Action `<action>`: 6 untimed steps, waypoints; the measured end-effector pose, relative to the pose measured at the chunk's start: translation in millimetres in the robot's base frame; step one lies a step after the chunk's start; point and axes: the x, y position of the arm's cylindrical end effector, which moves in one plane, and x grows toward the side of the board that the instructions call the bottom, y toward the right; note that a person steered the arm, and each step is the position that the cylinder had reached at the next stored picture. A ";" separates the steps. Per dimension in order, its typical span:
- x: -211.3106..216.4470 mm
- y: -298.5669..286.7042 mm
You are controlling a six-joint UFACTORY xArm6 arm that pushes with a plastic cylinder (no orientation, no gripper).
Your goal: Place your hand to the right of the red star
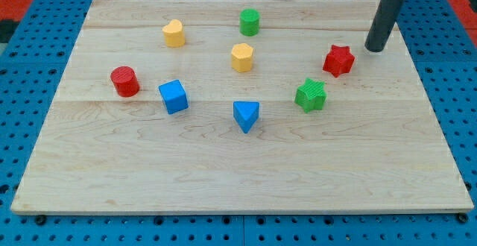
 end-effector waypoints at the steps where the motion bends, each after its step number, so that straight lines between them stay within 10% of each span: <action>1: 0.0 1.8; 6: 0.2 20.1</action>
